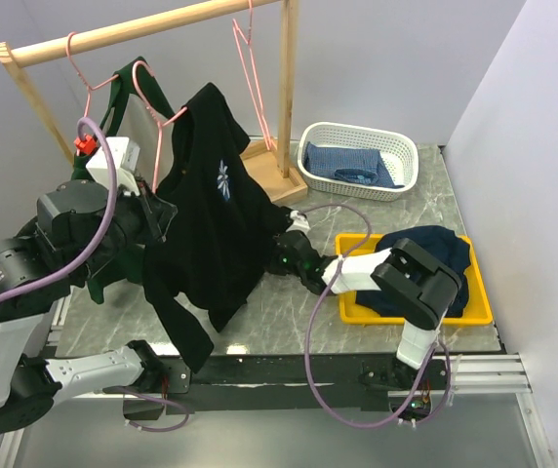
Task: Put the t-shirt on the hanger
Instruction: Place the hanger at the clothesline.
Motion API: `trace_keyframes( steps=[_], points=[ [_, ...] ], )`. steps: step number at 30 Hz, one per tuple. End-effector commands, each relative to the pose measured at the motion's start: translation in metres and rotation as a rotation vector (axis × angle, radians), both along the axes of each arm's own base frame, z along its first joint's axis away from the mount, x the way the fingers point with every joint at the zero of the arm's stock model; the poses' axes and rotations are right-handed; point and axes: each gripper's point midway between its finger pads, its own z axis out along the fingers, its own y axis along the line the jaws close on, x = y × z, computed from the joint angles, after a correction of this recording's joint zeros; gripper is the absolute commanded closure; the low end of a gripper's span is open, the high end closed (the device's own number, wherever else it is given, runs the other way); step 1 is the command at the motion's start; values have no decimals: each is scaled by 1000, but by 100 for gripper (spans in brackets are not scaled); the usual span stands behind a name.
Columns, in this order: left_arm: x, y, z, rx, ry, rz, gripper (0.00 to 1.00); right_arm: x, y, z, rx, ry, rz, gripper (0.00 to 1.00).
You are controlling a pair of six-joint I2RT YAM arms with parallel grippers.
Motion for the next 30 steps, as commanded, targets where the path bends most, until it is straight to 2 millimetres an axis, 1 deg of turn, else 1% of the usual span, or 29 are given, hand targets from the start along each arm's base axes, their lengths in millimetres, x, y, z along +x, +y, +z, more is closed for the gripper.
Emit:
trace_keyframes(
  steps=[1, 2, 3, 4, 5, 6, 7, 9, 10, 11, 12, 13, 14, 15, 16, 17, 18, 19, 20, 21, 22, 23, 24, 25, 26, 27, 28, 29, 30],
  points=[
    [7, 9, 33, -70, -105, 57, 99, 12, 21, 55, 82, -65, 2, 100],
    [9, 13, 30, -59, -103, 84, 99, 10, 22, 71, 93, -84, 13, 100],
    [10, 15, 25, -52, -90, 105, 99, 6, 21, 104, 124, -140, 34, 100],
    [12, 17, 20, -38, -80, 120, 99, 0, 19, 116, 122, -151, 46, 100],
    [15, 17, 15, -23, -69, 131, 99, -2, 18, 140, 132, -195, 62, 100],
    [16, 17, 13, -21, -63, 144, 99, -9, 15, 177, 173, -250, 75, 100],
    [19, 16, 7, -9, -52, 152, 99, -13, 11, 187, 161, -259, 83, 100],
    [25, 13, 2, 10, -43, 166, 99, -17, 7, 240, 206, -350, 104, 100],
    [26, 12, 0, 15, -41, 169, 99, -19, 4, 249, 193, -358, 110, 100],
    [30, 9, -2, 25, -37, 174, 99, -17, 4, 278, 205, -413, 112, 100],
    [33, 7, 0, 24, -46, 172, 99, -15, 4, 291, 204, -433, 112, 100],
    [36, 5, 1, 26, -52, 177, 99, -13, 4, 297, 187, -441, 113, 100],
    [40, 2, 0, 30, -51, 182, 99, -9, 4, 326, 199, -491, 104, 100],
    [44, -1, 2, 31, -60, 180, 99, -2, 9, 328, 181, -494, 101, 100],
    [47, -4, 2, 33, -61, 176, 99, 1, 10, 330, 155, -486, 102, 100],
    [52, -10, -1, 43, -55, 173, 99, 4, 12, 354, 176, -525, 100, 100],
    [56, -10, 0, 49, -62, 176, 99, 10, 19, 352, 167, -522, 104, 100],
    [61, -15, 3, 36, -73, 171, 99, 12, 22, 357, 167, -526, 106, 100],
    [67, -19, 1, 43, -65, 164, 99, 14, 24, 377, 188, -555, 106, 100],
    [74, -12, 4, 39, -67, 191, 99, 21, 31, 373, 171, -547, 104, 100],
    [80, -11, 8, 29, -76, 194, 99, 24, 33, 376, 170, -549, 100, 100],
    [83, -14, 10, 17, -78, 169, 99, 27, 33, 393, 181, -573, 89, 100],
    [90, -6, 12, 24, -93, 187, 99, 33, 38, 389, 169, -571, 84, 100],
    [93, -5, 16, 20, -109, 189, 99, 37, 40, 390, 163, -569, 81, 100],
    [97, -5, 21, 16, -127, 187, 99, 40, 40, 408, 179, -597, 73, 100],
    [101, -1, 27, 19, -141, 200, 99, 48, 47, 402, 163, -590, 71, 100],
    [104, 0, 28, 22, -144, 200, 99, 53, 47, 401, 145, -585, 61, 100],
    [110, -2, 29, 22, -148, 199, 99, 55, 46, 423, 167, -617, 50, 100],
    [114, 0, 34, 19, -161, 191, 99, 63, 52, 416, 146, -607, 46, 100]
  ],
)
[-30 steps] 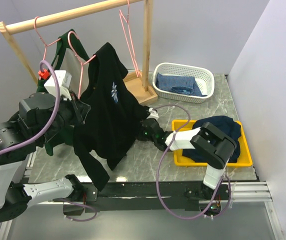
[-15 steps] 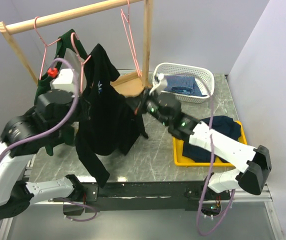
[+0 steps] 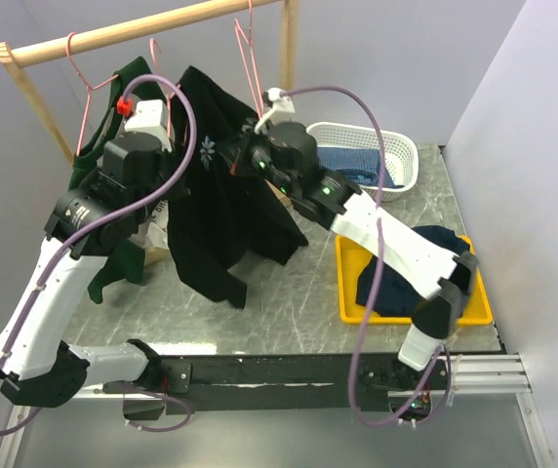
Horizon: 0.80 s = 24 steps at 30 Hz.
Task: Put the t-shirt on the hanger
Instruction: Place the hanger at the clothesline.
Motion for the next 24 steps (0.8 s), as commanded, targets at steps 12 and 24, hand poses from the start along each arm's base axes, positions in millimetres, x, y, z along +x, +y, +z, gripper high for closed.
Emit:
trace_keyframes(
  steps=[12, 24],
  points=[
    [69, 10, 89, -110, -230, -16, 99, 57, 7, 75, 98, -167, -133, 100],
    [107, 18, 62, -137, -151, -25, 99, 100, 23, 57, 86, -237, -242, 100]
  ],
)
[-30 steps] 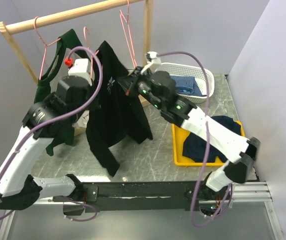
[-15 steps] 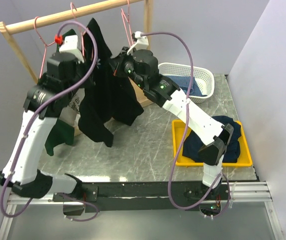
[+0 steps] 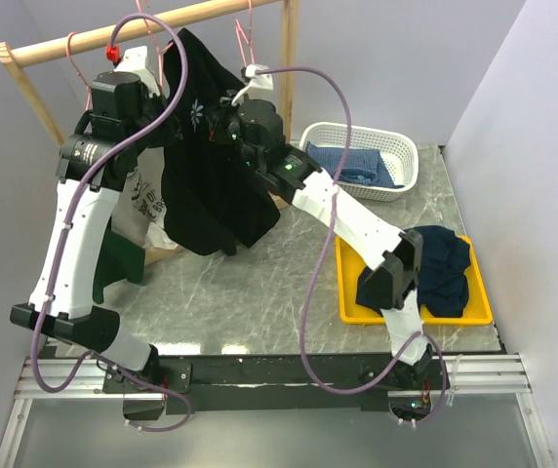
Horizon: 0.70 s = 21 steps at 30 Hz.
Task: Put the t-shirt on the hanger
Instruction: Place the hanger at the clothesline.
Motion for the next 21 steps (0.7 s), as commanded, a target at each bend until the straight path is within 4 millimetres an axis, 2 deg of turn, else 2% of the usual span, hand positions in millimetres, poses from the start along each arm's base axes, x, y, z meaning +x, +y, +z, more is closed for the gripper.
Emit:
trace_keyframes(
  steps=[1, 6, 7, 9, 10, 12, 13, 15, 16, 17, 19, 20, 21],
  points=[
    [7, 4, 28, -46, -108, -23, 99, 12, -7, 47, 79, -127, -62, 100],
    [13, 14, 12, -47, -78, -9, 99, 21, 7, 5, 24, -60, -49, 100],
    [13, 14, 10, -48, -73, -13, 99, 23, 10, -16, 8, -27, -51, 100],
    [15, 15, 3, -52, -60, -15, 99, 24, 11, -33, -7, 8, -48, 100],
    [16, 15, 2, -55, -56, -17, 99, 23, 14, -50, -28, 45, -45, 100],
    [17, 16, -4, -53, -47, -14, 99, 21, 16, -64, -41, 82, -24, 100],
    [16, 17, -3, -52, -50, -13, 99, 20, 17, -81, -54, 118, -19, 100],
    [15, 19, -6, -47, -43, -11, 99, 13, 19, -89, -55, 136, 9, 100],
    [14, 20, -6, -47, -42, -9, 99, 11, 19, -102, -70, 162, 13, 99],
    [13, 20, -5, -47, -42, -7, 99, 10, 18, -108, -81, 175, 17, 96],
    [10, 22, -4, -45, -46, -2, 97, 6, 18, -123, -113, 210, 30, 81],
    [10, 26, -5, -41, -42, 18, 96, 3, 16, -126, -115, 220, 32, 69],
    [10, 28, -5, -40, -42, 29, 95, -1, 14, -142, -139, 244, 33, 64]
  ],
)
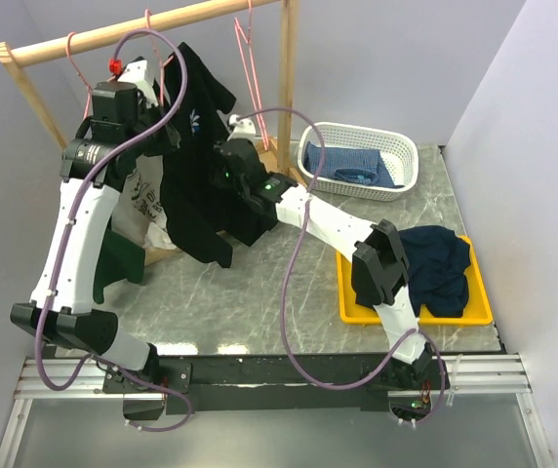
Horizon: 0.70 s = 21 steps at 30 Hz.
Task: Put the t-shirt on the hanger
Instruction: Place the hanger at the clothesline.
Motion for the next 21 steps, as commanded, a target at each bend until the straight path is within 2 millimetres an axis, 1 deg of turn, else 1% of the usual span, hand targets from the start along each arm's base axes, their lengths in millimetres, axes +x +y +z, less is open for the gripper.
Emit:
trace_keyframes(
  steps=[1, 2, 3, 4, 5, 6, 7, 8, 9, 10, 11, 12, 13, 14, 15, 16, 17, 18, 19, 20, 21],
  points=[
    [-5, 18, 39, -15, -136, 68, 93, -14, -14, 20, 46, 1, 5, 59],
    [-5, 20, 39, -12, -136, 75, 90, -19, -18, 25, 53, -3, 4, 49],
    [-6, 20, 38, -11, -134, 76, 88, -22, -23, 6, 32, 24, -1, 45],
    [-7, 21, 40, -12, -137, 78, 88, -24, -26, 5, 30, 21, -6, 41],
    [-9, 22, 40, -8, -135, 78, 86, -27, -31, 9, 35, 15, -9, 34],
    [-8, 22, 39, -5, -132, 81, 77, -30, -35, -4, 11, 34, -14, 32],
    [-10, 23, 40, -4, -134, 83, 69, -32, -40, -8, -1, 39, -24, 30],
    [-11, 24, 42, -3, -137, 85, 62, -35, -46, -5, 3, 36, -31, 24],
    [-13, 24, 43, -2, -140, 81, 57, -40, -53, -25, -26, 65, -39, 21],
    [-15, 23, 44, -4, -143, 76, 53, -43, -58, -17, -3, 48, -45, 19],
    [-16, 23, 46, -3, -146, 72, 48, -46, -61, -22, -3, 50, -41, 15],
    [-18, 23, 46, -4, -146, 68, 40, -53, -66, -41, -24, 75, -39, 14],
    [-20, 21, 48, -9, -150, 57, 35, -55, -68, -34, -3, 61, -39, 13],
    [-22, 21, 48, -9, -150, 53, 30, -59, -69, -38, -4, 66, -28, 11],
    [-24, 21, 49, -10, -151, 52, 21, -63, -71, -46, -12, 76, -17, 11],
    [-27, 20, 50, -12, -154, 47, 16, -66, -73, -43, -6, 75, -10, 10],
    [-28, 21, 48, -10, -150, 49, 11, -69, -74, -44, -6, 77, -6, 9],
    [-31, 22, 49, -11, -153, 52, 2, -74, -75, -53, -2, 92, 9, 9],
    [-36, 22, 50, -15, -157, 50, 3, -78, -78, -47, 13, 87, 14, 8],
    [-39, 22, 52, -18, -159, 46, 4, -81, -79, -47, 19, 86, 19, 8],
    [-41, 22, 52, -18, -158, 47, 4, -87, -82, -55, 19, 100, 30, 8]
  ],
)
